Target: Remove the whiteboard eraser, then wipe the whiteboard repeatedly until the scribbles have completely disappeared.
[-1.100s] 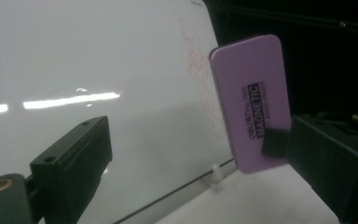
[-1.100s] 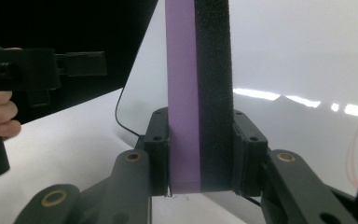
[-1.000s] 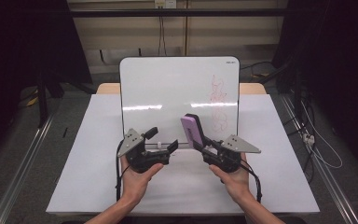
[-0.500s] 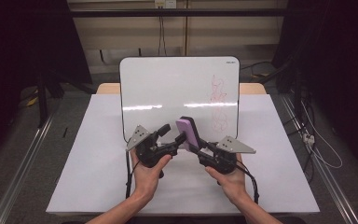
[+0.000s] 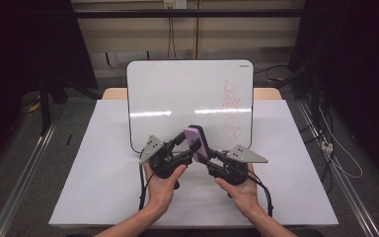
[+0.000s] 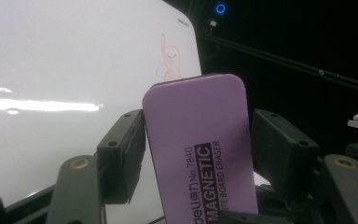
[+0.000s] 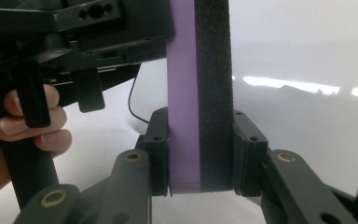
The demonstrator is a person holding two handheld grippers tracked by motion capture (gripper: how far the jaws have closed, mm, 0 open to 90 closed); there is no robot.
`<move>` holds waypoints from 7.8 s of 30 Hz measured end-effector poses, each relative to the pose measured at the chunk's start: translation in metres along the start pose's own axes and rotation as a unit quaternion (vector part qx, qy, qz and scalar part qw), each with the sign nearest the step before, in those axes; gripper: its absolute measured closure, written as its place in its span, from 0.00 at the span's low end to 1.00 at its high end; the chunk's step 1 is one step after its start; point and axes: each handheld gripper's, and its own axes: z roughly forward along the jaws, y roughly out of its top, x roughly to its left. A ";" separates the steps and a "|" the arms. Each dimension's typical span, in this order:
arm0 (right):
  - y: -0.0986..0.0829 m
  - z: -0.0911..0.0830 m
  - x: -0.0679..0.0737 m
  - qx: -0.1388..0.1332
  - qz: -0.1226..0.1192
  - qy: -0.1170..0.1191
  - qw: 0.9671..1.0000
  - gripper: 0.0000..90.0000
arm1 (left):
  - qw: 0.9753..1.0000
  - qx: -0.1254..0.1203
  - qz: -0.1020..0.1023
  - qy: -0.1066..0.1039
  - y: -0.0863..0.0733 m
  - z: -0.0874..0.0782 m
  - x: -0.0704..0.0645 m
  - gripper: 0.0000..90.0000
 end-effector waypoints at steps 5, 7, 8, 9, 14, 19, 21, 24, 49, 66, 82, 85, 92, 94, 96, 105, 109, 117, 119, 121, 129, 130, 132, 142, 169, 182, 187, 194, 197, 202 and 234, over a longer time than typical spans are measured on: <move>0.000 -0.001 -0.001 0.003 0.012 -0.001 1.000 0.72 | 1.000 -0.002 -0.010 -0.005 -0.002 0.003 0.000 0.41; 0.000 -0.001 -0.001 0.002 0.012 -0.002 1.000 0.72 | 1.000 0.001 -0.015 -0.007 -0.002 0.003 0.001 0.42; -0.001 -0.001 -0.001 0.004 0.014 -0.001 1.000 0.72 | 1.000 0.002 -0.014 -0.006 -0.002 0.003 0.001 0.42; -0.001 -0.001 -0.001 0.004 0.013 -0.002 1.000 0.72 | 1.000 0.005 -0.015 -0.008 -0.002 0.003 0.001 0.42; -0.002 0.000 0.000 0.008 0.005 0.000 1.000 0.70 | 1.000 0.014 -0.008 -0.019 0.000 0.003 -0.001 0.45; -0.002 -0.001 0.002 0.010 -0.010 0.006 1.000 0.64 | 0.999 0.019 -0.010 -0.029 0.002 0.003 0.000 0.46; -0.001 0.000 0.002 0.010 -0.002 0.007 1.000 0.55 | 0.999 0.023 -0.013 -0.032 0.002 0.003 0.001 0.46; -0.001 0.000 0.002 0.014 -0.005 0.008 1.000 0.47 | 0.999 0.026 -0.001 -0.033 0.003 0.003 0.001 0.46; 0.001 -0.032 -0.032 0.063 -0.024 -0.064 0.996 0.11 | 0.993 0.069 0.098 0.022 0.035 -0.017 0.022 0.46; -0.008 -0.087 -0.065 0.054 -0.013 -0.150 0.987 0.10 | 0.970 0.139 0.187 0.070 0.048 -0.017 0.019 0.46; -0.012 -0.100 -0.072 0.058 -0.012 -0.164 0.985 0.10 | 0.945 0.171 0.263 0.089 0.062 -0.001 0.012 0.46; -0.013 -0.102 -0.074 0.063 -0.012 -0.166 0.984 0.10 | 0.938 0.179 0.282 0.093 0.063 0.008 0.010 0.46; -0.015 -0.099 -0.074 0.063 -0.007 -0.165 0.984 0.10 | 0.920 0.202 0.321 0.102 0.065 0.035 0.003 0.46; -0.015 -0.099 -0.073 0.064 -0.010 -0.162 0.985 0.10 | 0.914 0.209 0.332 0.103 0.067 0.043 0.000 0.46; -0.016 -0.099 -0.072 0.064 -0.011 -0.160 0.985 0.09 | 0.909 0.210 0.344 0.105 0.069 0.053 -0.004 0.46; -0.017 -0.102 -0.073 0.064 -0.011 -0.158 0.985 0.08 | 0.904 0.220 0.351 0.107 0.082 0.093 -0.013 0.46; -0.017 -0.102 -0.073 0.062 -0.012 -0.156 0.986 0.08 | 0.904 0.221 0.349 0.109 0.090 0.110 -0.015 0.46; -0.017 -0.104 -0.073 0.062 -0.008 -0.157 0.986 0.08 | 0.894 0.222 0.366 0.131 0.100 0.146 -0.020 0.46; -0.018 -0.104 -0.074 0.062 -0.008 -0.157 0.986 0.08 | 0.888 0.221 0.379 0.135 0.099 0.154 -0.023 0.46; -0.018 -0.103 -0.075 0.063 -0.006 -0.157 0.985 0.08 | 0.887 0.224 0.382 0.135 0.099 0.161 -0.025 0.46; -0.018 -0.102 -0.077 0.064 -0.004 -0.159 0.985 0.08 | 0.891 0.211 0.376 0.143 0.102 0.181 -0.027 0.46; -0.018 -0.102 -0.077 0.064 -0.005 -0.159 0.985 0.08 | 0.890 0.210 0.379 0.144 0.101 0.184 -0.026 0.46; -0.019 -0.102 -0.078 0.065 -0.003 -0.159 0.985 0.08 | 0.889 0.208 0.382 0.146 0.099 0.188 -0.025 0.46; -0.020 -0.103 -0.080 0.065 -0.001 -0.158 0.985 0.08 | 0.881 0.202 0.401 0.148 0.091 0.198 -0.026 0.46; -0.021 -0.103 -0.080 0.066 -0.001 -0.156 0.986 0.08 | 0.885 0.141 0.429 0.111 0.087 0.201 -0.017 0.46; -0.022 -0.103 -0.081 0.069 0.000 -0.153 0.986 0.08 | 0.861 0.166 0.476 0.066 0.040 0.202 -0.041 0.46; -0.022 -0.102 -0.080 0.067 -0.005 -0.151 0.986 0.08 | 0.865 0.158 0.471 0.063 0.048 0.203 -0.035 0.46; -0.023 -0.102 -0.081 0.070 -0.003 -0.151 0.986 0.08 | 0.880 0.137 0.446 0.092 0.080 0.207 -0.021 0.46; -0.023 -0.103 -0.081 0.068 -0.002 -0.152 0.986 0.08 | 0.881 0.130 0.441 0.107 0.093 0.207 -0.015 0.46; -0.023 -0.102 -0.081 0.068 -0.002 -0.152 0.986 0.08 | 0.879 0.135 0.445 0.105 0.088 0.207 -0.017 0.46; -0.023 -0.102 -0.079 0.071 -0.002 -0.149 0.986 0.08 | 0.864 0.154 0.472 0.082 0.055 0.203 -0.033 0.46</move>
